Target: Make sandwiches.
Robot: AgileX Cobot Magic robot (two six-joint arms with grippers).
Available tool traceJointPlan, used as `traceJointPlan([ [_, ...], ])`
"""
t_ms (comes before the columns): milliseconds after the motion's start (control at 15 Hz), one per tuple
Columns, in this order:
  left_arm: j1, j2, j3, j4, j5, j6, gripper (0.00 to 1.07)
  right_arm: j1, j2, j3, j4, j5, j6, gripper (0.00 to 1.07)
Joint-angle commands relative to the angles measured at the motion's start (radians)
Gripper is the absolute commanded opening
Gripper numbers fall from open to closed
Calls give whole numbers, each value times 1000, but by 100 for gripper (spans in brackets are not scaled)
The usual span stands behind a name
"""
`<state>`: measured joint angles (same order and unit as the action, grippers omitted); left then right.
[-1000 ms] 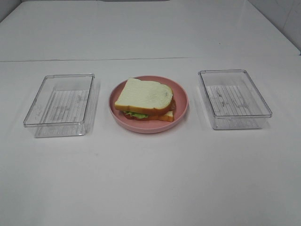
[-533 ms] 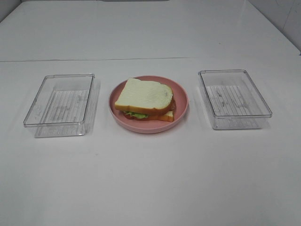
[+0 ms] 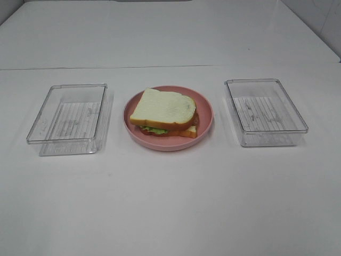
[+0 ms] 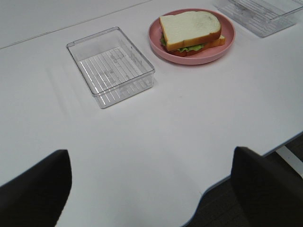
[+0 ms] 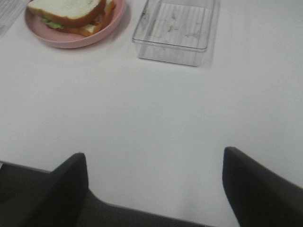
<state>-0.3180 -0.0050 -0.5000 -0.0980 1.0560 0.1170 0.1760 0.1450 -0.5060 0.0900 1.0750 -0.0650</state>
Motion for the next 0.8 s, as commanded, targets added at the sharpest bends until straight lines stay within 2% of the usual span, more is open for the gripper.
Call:
traceJointPlan([
  [67,70,-23,1,-8,-9,-6,87,-133,-11,2,1,-13,1,75],
  [133,125,-23,1,-8,-9,-6,87,-188,-11,2,1,-13,1,75],
  [200,156,-23,1,-8,-9,-6,87,-205,-15,2,1,-13,1,75],
  [333,312,-23,1,-8,-9,-6,87,-245,-84,2,1,-14,1,75],
  [533,383,-23,1,-8,-9,-6,87,-245,-153,2,1,-14,1,75],
  [800,392,-24,1,-8,-9,-6,87,-245,-165,3,1,-14,1,75],
])
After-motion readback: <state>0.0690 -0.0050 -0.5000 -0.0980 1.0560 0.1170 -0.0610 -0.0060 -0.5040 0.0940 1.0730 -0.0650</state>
